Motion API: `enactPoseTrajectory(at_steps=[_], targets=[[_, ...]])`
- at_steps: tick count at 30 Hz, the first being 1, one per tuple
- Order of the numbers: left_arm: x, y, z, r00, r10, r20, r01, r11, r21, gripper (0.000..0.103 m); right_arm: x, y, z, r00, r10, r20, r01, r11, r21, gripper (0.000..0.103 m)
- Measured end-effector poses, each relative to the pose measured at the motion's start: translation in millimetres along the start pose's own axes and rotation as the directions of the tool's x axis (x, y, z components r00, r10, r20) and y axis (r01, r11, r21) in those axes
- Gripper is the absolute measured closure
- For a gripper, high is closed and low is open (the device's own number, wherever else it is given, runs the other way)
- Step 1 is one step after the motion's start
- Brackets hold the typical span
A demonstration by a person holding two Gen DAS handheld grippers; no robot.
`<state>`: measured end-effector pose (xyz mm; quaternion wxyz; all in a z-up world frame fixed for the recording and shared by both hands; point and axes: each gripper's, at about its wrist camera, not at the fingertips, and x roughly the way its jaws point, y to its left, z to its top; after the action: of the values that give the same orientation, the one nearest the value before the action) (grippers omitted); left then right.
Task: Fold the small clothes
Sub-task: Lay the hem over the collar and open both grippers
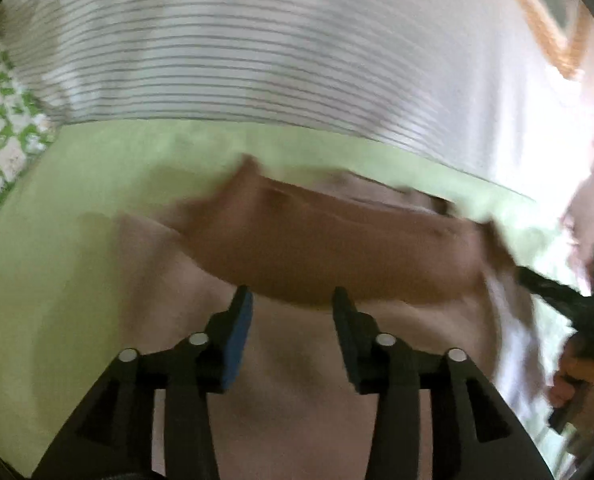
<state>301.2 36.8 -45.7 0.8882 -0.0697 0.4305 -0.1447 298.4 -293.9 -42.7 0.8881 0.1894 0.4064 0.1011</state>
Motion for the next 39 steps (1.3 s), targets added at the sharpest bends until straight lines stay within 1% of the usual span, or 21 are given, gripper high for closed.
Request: enactPoseTrajectory(at_steps=[2, 3, 5, 6, 8, 9, 10, 11, 12, 13, 15, 16, 18, 19, 21, 22, 27, 31, 36, 38, 39], targets=[[3.1, -22.7, -13.7, 0.999, -0.039, -0.038, 0.041, 0.998, 0.052, 0.051, -5.9, 6.5, -16.1, 0.999, 0.004, -0.040, -0.006, 0.999, -0.045, 0.072], [6.6, -28.4, -18.6, 0.999, -0.020, -0.049, 0.023, 0.997, 0.075, 0.050, -5.2, 8.1, -24.1, 0.998, -0.011, -0.068, 0.006, 0.997, -0.073, 0.072], [17.4, -27.1, -25.8, 0.994, 0.098, -0.056, -0.092, 0.990, 0.109, 0.050, -0.9, 7.4, -39.1, 0.990, -0.100, -0.103, 0.086, 0.988, -0.132, 0.072], [20.7, -17.4, -26.5, 0.988, 0.141, -0.058, -0.135, 0.986, 0.095, 0.050, -2.3, -1.5, -45.0, 0.981, -0.163, -0.100, 0.149, 0.979, -0.138, 0.072], [21.2, 13.1, -24.4, 0.984, 0.169, -0.053, -0.169, 0.986, 0.012, 0.050, -13.0, -26.6, -50.1, 0.964, -0.255, -0.077, 0.248, 0.965, -0.088, 0.072], [17.4, 32.3, -22.3, 0.980, 0.192, -0.045, -0.193, 0.981, -0.020, 0.051, -19.0, -37.9, -50.5, 0.960, -0.273, -0.068, 0.270, 0.962, -0.048, 0.074], [13.8, 46.9, -20.8, 0.971, 0.238, -0.036, -0.240, 0.970, -0.037, 0.061, -26.5, -51.7, -49.5, 0.956, -0.286, -0.059, 0.286, 0.958, 0.001, 0.075], [13.2, 56.2, -19.7, 0.966, 0.256, -0.042, -0.258, 0.965, -0.046, 0.071, -34.0, -63.9, -48.8, 0.948, -0.315, -0.052, 0.317, 0.948, 0.032, 0.075], [12.7, 65.5, -19.2, 0.968, 0.246, -0.054, -0.249, 0.966, -0.061, 0.073, -36.8, -67.8, -47.0, 0.941, -0.335, -0.050, 0.337, 0.940, 0.050, 0.071], [10.6, 74.3, -19.3, 0.973, 0.224, -0.060, -0.229, 0.970, -0.080, 0.075, -41.7, -75.6, -45.9, 0.927, -0.371, -0.058, 0.375, 0.924, 0.079, 0.063], [3.0, 80.3, -19.9, 0.974, 0.218, -0.057, -0.222, 0.971, -0.089, 0.076, -49.3, -80.2, -45.8, 0.946, -0.320, -0.055, 0.325, 0.933, 0.158, 0.063], [0.6, 81.6, -19.0, 0.975, 0.214, -0.056, -0.219, 0.971, -0.096, 0.076, -53.9, -79.3, -44.2, 0.948, -0.313, -0.053, 0.317, 0.930, 0.184, 0.063], [-10.5, 81.8, -20.6, 0.975, 0.217, -0.055, -0.222, 0.968, -0.118, 0.074, -57.1, -66.5, -42.3, 0.956, -0.291, -0.026, 0.291, 0.939, 0.182, 0.063], [-17.6, 81.0, -23.5, 0.976, 0.211, -0.050, -0.216, 0.967, -0.135, 0.069, -60.3, -58.0, -41.6, 0.963, -0.269, -0.011, 0.267, 0.948, 0.170, 0.063], [-32.3, 80.7, -27.7, 0.976, 0.211, -0.045, -0.216, 0.962, -0.167, 0.051, -68.2, -42.7, -42.5, 0.975, -0.222, 0.008, 0.218, 0.965, 0.144, 0.062], [-42.1, 80.4, -33.5, 0.971, 0.236, -0.039, -0.239, 0.952, -0.189, 0.042, -70.1, -31.9, -44.5, 0.981, -0.192, 0.009, 0.189, 0.974, 0.128, 0.061], [-75.0, 78.0, -66.6, 0.970, 0.236, -0.050, -0.240, 0.920, -0.310, 0.041, -62.9, 20.6, -62.6, 0.997, -0.077, -0.031, 0.078, 0.997, 0.027, 0.060], [-90.7, 84.3, -102.6, 0.969, 0.228, -0.093, -0.246, 0.879, -0.409, 0.033, -41.6, 59.9, -66.0, 0.997, -0.019, -0.081, 0.014, 0.998, -0.067, 0.060], [-89.2, 86.2, -145.8, 0.972, 0.165, -0.167, -0.228, 0.826, -0.515, 0.029, 23.2, 108.4, -46.6, 0.979, 0.075, -0.188, -0.106, 0.981, -0.161, 0.059], [-86.9, 87.5, -157.1, 0.975, 0.132, -0.179, -0.211, 0.804, -0.556, 0.029, 52.5, 123.8, -39.6, 0.972, 0.046, -0.230, -0.094, 0.975, -0.203, 0.057], [-85.9, 87.4, -160.6, 0.976, 0.121, -0.184, -0.206, 0.795, -0.571, 0.029, 68.7, 128.6, -36.5, 0.964, 0.029, -0.263, -0.088, 0.972, -0.218, 0.052]])
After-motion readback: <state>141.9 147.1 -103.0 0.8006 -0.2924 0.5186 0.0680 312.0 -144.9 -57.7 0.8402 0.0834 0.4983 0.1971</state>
